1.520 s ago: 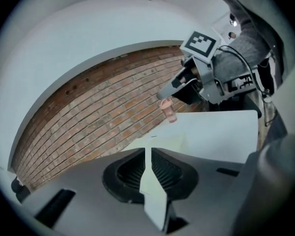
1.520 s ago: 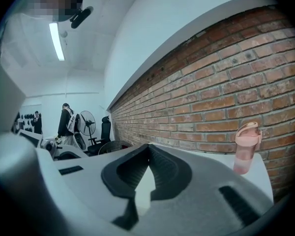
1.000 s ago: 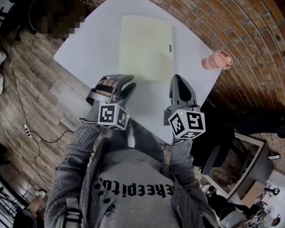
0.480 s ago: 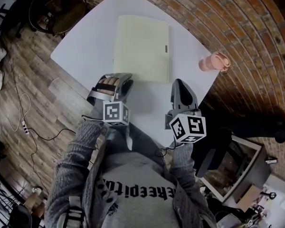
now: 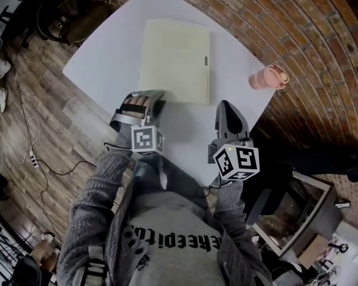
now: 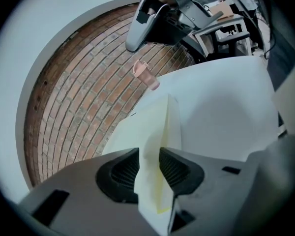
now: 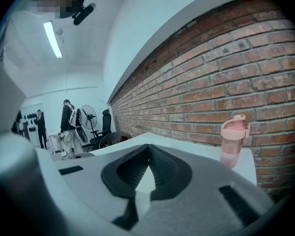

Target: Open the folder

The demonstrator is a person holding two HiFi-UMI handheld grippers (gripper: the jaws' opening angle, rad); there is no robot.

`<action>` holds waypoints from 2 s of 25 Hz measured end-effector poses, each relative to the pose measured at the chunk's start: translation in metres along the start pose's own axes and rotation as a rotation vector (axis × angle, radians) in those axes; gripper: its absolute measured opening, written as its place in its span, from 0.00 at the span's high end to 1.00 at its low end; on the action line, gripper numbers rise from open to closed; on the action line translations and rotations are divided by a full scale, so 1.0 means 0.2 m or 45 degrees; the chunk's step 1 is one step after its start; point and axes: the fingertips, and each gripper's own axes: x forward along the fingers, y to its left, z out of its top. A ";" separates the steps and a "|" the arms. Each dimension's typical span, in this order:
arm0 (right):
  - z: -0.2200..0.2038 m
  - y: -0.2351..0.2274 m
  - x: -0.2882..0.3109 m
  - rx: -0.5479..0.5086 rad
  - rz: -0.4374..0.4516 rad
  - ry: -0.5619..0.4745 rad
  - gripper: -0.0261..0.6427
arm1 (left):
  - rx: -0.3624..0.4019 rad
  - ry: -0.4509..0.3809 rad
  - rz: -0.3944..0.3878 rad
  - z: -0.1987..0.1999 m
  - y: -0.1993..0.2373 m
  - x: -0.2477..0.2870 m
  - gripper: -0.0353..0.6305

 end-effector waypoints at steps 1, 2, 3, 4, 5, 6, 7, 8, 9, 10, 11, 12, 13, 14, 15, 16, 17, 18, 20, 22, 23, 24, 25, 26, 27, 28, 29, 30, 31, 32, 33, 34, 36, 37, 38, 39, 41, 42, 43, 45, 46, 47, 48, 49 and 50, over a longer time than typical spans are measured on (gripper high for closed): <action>0.00 0.00 0.00 0.000 0.001 0.000 0.95 | 0.010 0.002 0.003 0.00 0.00 0.01 0.77; 0.00 -0.01 -0.01 0.000 0.001 -0.001 0.95 | 0.020 0.002 0.005 0.01 -0.01 0.01 0.77; 0.00 -0.01 -0.01 -0.001 0.000 -0.002 0.95 | 0.028 0.002 0.005 0.01 -0.01 0.02 0.77; 0.01 -0.02 -0.01 -0.001 0.000 -0.003 0.95 | 0.034 0.002 0.002 0.01 -0.02 0.02 0.78; 0.01 -0.02 -0.02 0.000 -0.001 -0.004 0.95 | 0.038 0.002 0.001 0.01 -0.02 0.02 0.81; 0.01 -0.03 -0.02 0.001 -0.001 -0.005 0.95 | 0.043 0.003 0.004 0.01 -0.03 0.02 0.83; 0.01 -0.03 -0.02 0.002 -0.002 -0.005 0.95 | 0.045 0.004 0.009 0.01 -0.03 0.02 0.84; 0.01 -0.04 -0.03 0.002 -0.002 -0.005 0.95 | 0.041 0.006 0.012 0.01 -0.04 0.02 0.85; 0.01 -0.04 -0.03 0.001 -0.002 -0.006 0.95 | 0.026 0.007 0.008 0.01 -0.03 0.02 0.86; 0.01 -0.04 -0.03 0.001 -0.001 -0.006 0.95 | -0.004 0.006 -0.002 0.01 -0.03 0.02 0.86; 0.01 -0.04 -0.03 0.002 -0.001 -0.007 0.95 | -0.042 0.002 -0.016 0.01 -0.03 0.02 0.87; 0.02 -0.04 -0.03 0.001 -0.001 -0.008 0.95 | -0.082 -0.003 -0.030 0.01 -0.03 0.01 0.87; 0.02 -0.04 -0.03 0.000 0.000 -0.009 0.95 | -0.121 -0.010 -0.041 0.01 -0.03 0.01 0.88; 0.02 -0.04 -0.03 -0.003 0.001 -0.010 0.95 | -0.164 -0.018 -0.051 0.01 -0.02 0.00 0.89; 0.02 -0.04 -0.04 -0.005 0.001 -0.012 0.95 | -0.221 -0.028 -0.060 0.01 -0.01 0.00 0.89; 0.03 -0.04 -0.04 -0.006 0.002 -0.014 0.95 | -0.291 -0.038 -0.071 0.01 0.00 0.00 0.90; 0.03 -0.04 -0.04 -0.006 0.002 -0.016 0.95 | -0.367 -0.048 -0.083 0.02 0.01 -0.01 0.91; 0.03 -0.04 -0.04 -0.007 0.002 -0.019 0.95 | -0.427 -0.057 -0.094 0.02 0.03 -0.01 0.91; 0.04 -0.03 -0.04 -0.012 0.004 -0.026 0.95 | -0.474 -0.074 -0.100 0.03 0.05 -0.03 0.91; 0.06 -0.03 -0.04 -0.014 0.005 -0.034 0.95 | -0.508 -0.097 -0.077 0.03 0.07 -0.05 0.91; 0.07 -0.03 -0.05 -0.014 0.007 -0.037 0.95 | -0.541 -0.109 -0.059 0.03 0.09 -0.07 0.91; 0.07 -0.03 -0.05 -0.015 0.009 -0.040 0.95 | -0.578 -0.121 -0.038 0.03 0.10 -0.08 0.91; 0.08 -0.03 -0.05 -0.014 0.011 -0.043 0.95 | -0.617 -0.133 -0.017 0.02 0.12 -0.10 0.91; 0.08 -0.03 -0.05 -0.012 0.013 -0.046 0.95 | -0.659 -0.145 0.003 0.02 0.13 -0.12 0.91; 0.08 -0.03 -0.05 -0.009 0.016 -0.050 0.95 | -0.706 -0.157 0.022 0.01 0.15 -0.13 0.91; 0.09 -0.02 -0.05 -0.007 0.021 -0.053 0.95 | -0.754 -0.167 0.042 0.00 0.16 -0.15 0.91; 0.09 -0.01 -0.04 -0.007 0.027 -0.056 0.95 | -0.803 -0.174 0.063 -0.01 0.18 -0.17 0.91; 0.10 0.00 -0.04 -0.008 0.035 -0.060 0.95 | -0.852 -0.180 0.085 -0.03 0.19 -0.19 0.91; 0.11 0.01 -0.04 -0.011 0.044 -0.064 0.95 | -0.906 -0.186 0.107 -0.05 0.21 -0.21 0.91; 0.12 0.03 -0.03 -0.014 0.054 -0.069 0.95 | -0.968 -0.194 0.126 -0.07 0.22 -0.23 0.91; 0.13 0.05 -0.03 -0.017 0.065 -0.075 0.95 | -1.039 -0.203 0.142 -0.09 0.24 -0.25 0.91; 0.14 0.06 -0.02 -0.019 0.076 -0.080 0.95 | -1.115 -0.213 0.156 -0.11 0.25 -0.27 0.91; 0.17 0.10 0.00 -0.023 0.100 -0.090 0.95 | -1.253 -0.227 0.191 -0.17 0.28 -0.31 0.91; 0.17 0.11 0.01 -0.024 0.113 -0.095 0.95 | -1.313 -0.230 0.211 -0.20 0.29 -0.32 0.91; 0.18 0.13 0.02 -0.025 0.126 -0.099 0.95 | -1.370 -0.229 0.228 -0.23 0.30 -0.34 0.91; 0.19 0.16 0.02 -0.027 0.138 -0.102 0.95 | -1.431 -0.228 0.238 -0.25 0.30 -0.36 0.91; 0.21 0.20 0.04 -0.032 0.163 -0.108 0.95 | -1.551 -0.228 0.255 -0.30 0.31 -0.40 0.91; 0.22 0.22 0.05 -0.034 0.177 -0.112 0.95 | -1.597 -0.227 0.268 -0.32 0.32 -0.42 0.91; 0.23 0.24 0.06 -0.037 0.190 -0.117 0.95 | -1.634 -0.221 0.284 -0.35 0.32 -0.43 0.92; 0.25 0.27 0.07 -0.043 0.214 -0.123 0.95 | -1.698 -0.204 0.309 -0.41 0.32 -0.46 0.92; 0.26 0.29 0.08 -0.047 0.225 -0.125 0.95 | -1.727 -0.199 0.317 -0.43 0.32 -0.47 0.92; 0.26 0.31 0.08 -0.052 0.235 -0.126 0.95 | -1.753 -0.198 0.325 -0.45 0.32 -0.48 0.92; 0.27 0.33 0.09 -0.059 0.245 -0.127 0.95 | -1.777 -0.199 0.335 -0.47 0.32 -0.49 0.92; 0.27 0.34 0.09 -0.066 0.253 -0.128 0.95 | -1.802 -0.202 0.345 -0.49 0.33 -0.50 0.92; 0.28 0.36 0.09 -0.071 0.260 -0.128 0.95 | -1.827 -0.206 0.355 -0.51 0.33 -0.51 0.92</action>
